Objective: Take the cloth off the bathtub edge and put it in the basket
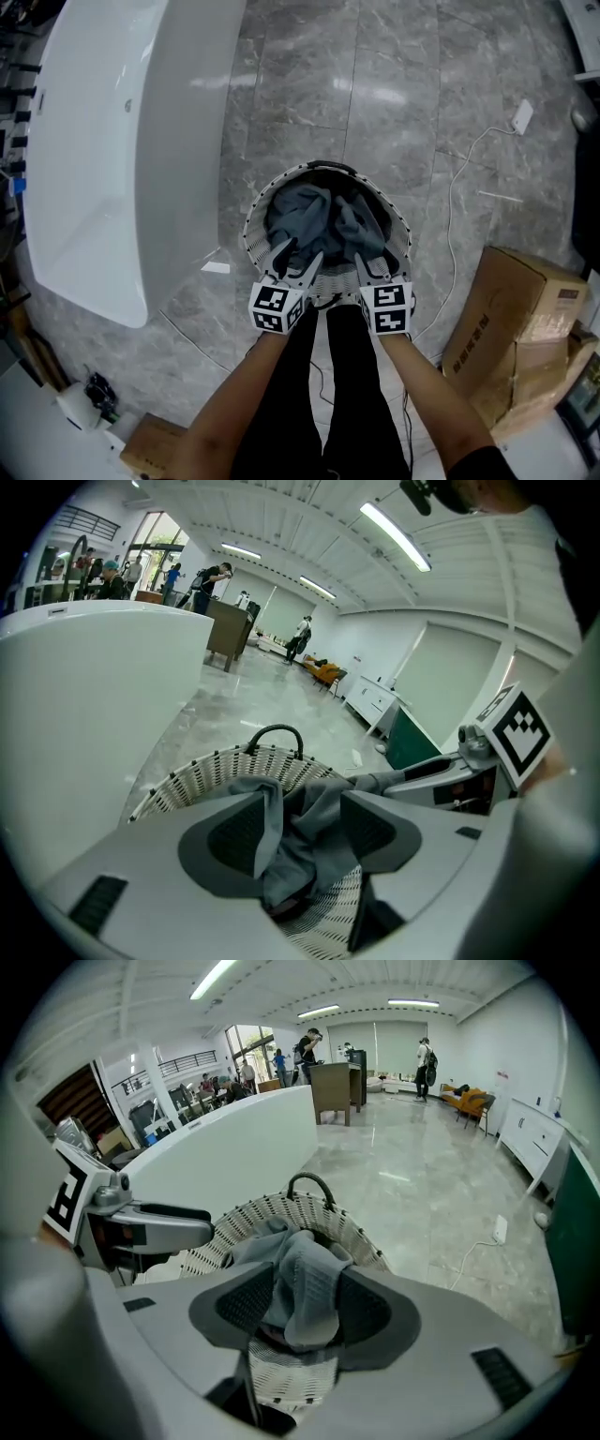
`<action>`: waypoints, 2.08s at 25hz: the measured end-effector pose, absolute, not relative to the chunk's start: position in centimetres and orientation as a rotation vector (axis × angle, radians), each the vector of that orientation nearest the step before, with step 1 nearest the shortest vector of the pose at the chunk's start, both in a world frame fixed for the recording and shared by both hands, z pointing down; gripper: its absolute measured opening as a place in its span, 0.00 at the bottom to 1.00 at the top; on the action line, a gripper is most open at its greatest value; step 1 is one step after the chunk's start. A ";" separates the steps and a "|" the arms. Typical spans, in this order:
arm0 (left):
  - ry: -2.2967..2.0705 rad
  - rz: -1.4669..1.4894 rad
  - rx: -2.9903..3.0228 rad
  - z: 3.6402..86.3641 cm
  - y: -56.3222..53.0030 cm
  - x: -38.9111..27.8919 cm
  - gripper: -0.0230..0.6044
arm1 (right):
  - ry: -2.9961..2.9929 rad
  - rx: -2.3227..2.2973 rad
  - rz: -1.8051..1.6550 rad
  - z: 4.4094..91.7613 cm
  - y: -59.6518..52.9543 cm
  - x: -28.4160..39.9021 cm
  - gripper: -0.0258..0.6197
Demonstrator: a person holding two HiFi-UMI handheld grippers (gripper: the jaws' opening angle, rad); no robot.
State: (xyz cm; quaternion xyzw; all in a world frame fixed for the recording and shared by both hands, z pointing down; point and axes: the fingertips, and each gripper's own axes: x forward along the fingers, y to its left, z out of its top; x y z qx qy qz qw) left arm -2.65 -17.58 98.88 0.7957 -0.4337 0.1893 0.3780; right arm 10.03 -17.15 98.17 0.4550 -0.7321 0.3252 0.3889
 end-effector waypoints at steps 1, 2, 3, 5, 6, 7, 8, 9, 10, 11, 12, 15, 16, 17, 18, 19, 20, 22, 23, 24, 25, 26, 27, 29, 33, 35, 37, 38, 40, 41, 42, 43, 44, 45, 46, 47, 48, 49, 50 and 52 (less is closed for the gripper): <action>-1.113 0.481 2.033 98.6 -17.5 -2.5 0.44 | -1.850 1.160 0.821 98.0 -17.0 10.4 0.36; -1.118 0.476 2.032 98.3 -17.4 -2.3 0.44 | -1.843 1.163 0.819 97.8 -16.8 10.6 0.37; -1.123 0.469 2.030 98.0 -17.3 -2.2 0.44 | -1.841 1.168 0.822 97.6 -16.7 10.8 0.37; -1.129 0.454 2.031 97.5 -17.0 -1.7 0.44 | -1.851 1.180 0.830 96.9 -16.6 11.2 0.38; -1.126 0.449 2.036 97.3 -16.8 -1.3 0.44 | -1.859 1.185 0.833 96.6 -16.6 11.4 0.38; -1.119 0.448 2.042 97.2 -16.6 -0.9 0.44 | -1.869 1.188 0.834 96.3 -16.7 11.5 0.38; -1.111 0.449 2.046 97.1 -16.3 -0.5 0.44 | -1.879 1.190 0.836 96.1 -16.7 11.6 0.38; -1.104 0.447 2.046 97.1 -15.9 -0.1 0.44 | -1.888 1.191 0.839 95.9 -16.6 11.7 0.38; -1.101 0.443 2.045 97.0 -15.6 0.2 0.44 | -1.898 1.192 0.841 95.7 -16.5 11.7 0.38; -1.101 0.438 2.046 96.9 -15.4 0.4 0.44 | -1.907 1.193 0.845 95.5 -16.4 11.7 0.38; -1.102 0.434 2.049 96.6 -15.2 0.5 0.44 | -1.914 1.193 0.849 95.2 -16.3 11.7 0.38; -1.114 0.412 2.047 95.5 -14.7 0.7 0.44 | -1.930 1.172 0.872 94.6 -15.5 11.4 0.38; -1.122 0.400 2.039 94.9 -14.4 0.8 0.44 | -1.938 1.162 0.877 94.2 -15.2 11.4 0.38; -1.133 0.385 2.029 94.2 -14.1 1.0 0.44 | -1.950 1.154 0.878 93.6 -15.1 11.5 0.38; -1.145 0.369 2.021 93.4 -14.0 1.2 0.44 | -1.963 1.151 0.875 92.8 -15.1 11.7 0.38; -1.157 0.354 2.017 92.5 -13.9 1.5 0.44 | -1.977 1.153 0.871 91.9 -15.2 11.9 0.38; -1.168 0.341 2.020 91.4 -14.0 1.7 0.44 | -1.991 1.158 0.866 90.8 -15.4 12.1 0.38; -1.188 0.315 2.043 88.7 -14.3 2.2 0.44 | -2.020 1.184 0.857 88.4 -16.2 12.6 0.38; -1.195 0.299 2.058 87.1 -14.4 2.5 0.44 | -2.035 1.208 0.861 86.9 -16.6 13.0 0.38; -1.199 0.282 2.074 85.3 -14.4 2.8 0.44 | -2.049 1.236 0.869 85.2 -16.9 13.5 0.38; -1.205 0.263 2.088 83.4 -14.5 3.1 0.44 | -2.066 1.261 0.875 83.3 -17.2 13.8 0.38; -1.213 0.242 2.102 81.3 -14.7 3.3 0.44 | -2.087 1.272 0.867 81.3 -17.4 13.9 0.38; -1.224 0.220 2.114 79.1 -14.8 3.5 0.44 | -2.115 1.266 0.843 79.2 -17.4 13.6 0.38; -1.246 0.181 2.127 74.8 -14.6 3.4 0.44 | -2.182 1.227 0.781 75.1 -16.7 12.3 0.38; -1.248 0.156 2.127 67.8 -13.0 3.2 0.44 | -2.299 1.164 0.687 66.8 -14.5 10.1 0.38; -1.257 0.163 2.121 65.1 -11.8 2.9 0.42 | -2.336 1.135 0.650 63.1 -13.6 9.6 0.38; -1.271 0.147 2.118 62.1 -10.6 2.8 0.41 | -2.371 1.099 0.610 60.0 -12.6 9.3 0.38; -1.281 0.135 2.129 60.4 -10.1 2.8 0.40 | -2.391 1.083 0.586 58.4 -12.1 9.3 0.38; -1.313 0.101 2.166 56.3 -9.4 2.6 0.33 | -2.431 1.064 0.535 55.0 -11.3 9.1 0.38; -1.333 0.084 2.184 54.1 -9.1 2.2 0.26 | -2.451 1.058 0.513 53.2 -10.9 8.8 0.38; -1.354 0.068 2.197 52.0 -9.0 1.7 0.19 | -2.470 1.055 0.497 51.5 -10.5 8.4 0.38; -1.371 0.051 2.205 50.2 -8.8 1.1 0.17 | -2.488 1.053 0.485 49.9 -10.2 7.9 0.38; -1.385 0.036 2.209 48.5 -8.6 0.3 0.15 | -2.503 1.054 0.476 48.5 -9.7 7.4 0.38; -1.396 0.023 2.214 46.9 -8.3 -0.4 0.13 | -2.516 1.054 0.468 47.2 -9.2 6.9 0.38; -1.405 0.010 2.225 45.4 -7.7 -1.2 0.11 | -2.529 1.051 0.460 45.9 -8.5 6.4 0.38; -1.412 -0.007 2.244 43.9 -7.1 -2.0 0.09 | -2.542 1.046 0.448 44.8 -7.9 5.7 0.38; -1.415 -0.033 2.270 42.4 -6.6 -2.8 0.08 | -2.556 1.045 0.426 43.7 -7.3 5.0 0.38; -1.416 -0.068 2.298 40.8 -6.1 -3.7 0.07 | -2.566 1.048 0.398 42.7 -7.0 4.2 0.38; -1.417 -0.105 2.322 39.4 -5.7 -4.4 0.07 | -2.572 1.054 0.373 41.9 -6.7 3.4 0.38; -1.430 -0.156 2.353 37.2 -5.4 -5.8 0.06 | -2.585 1.081 0.363 40.4 -6.3 2.1 0.38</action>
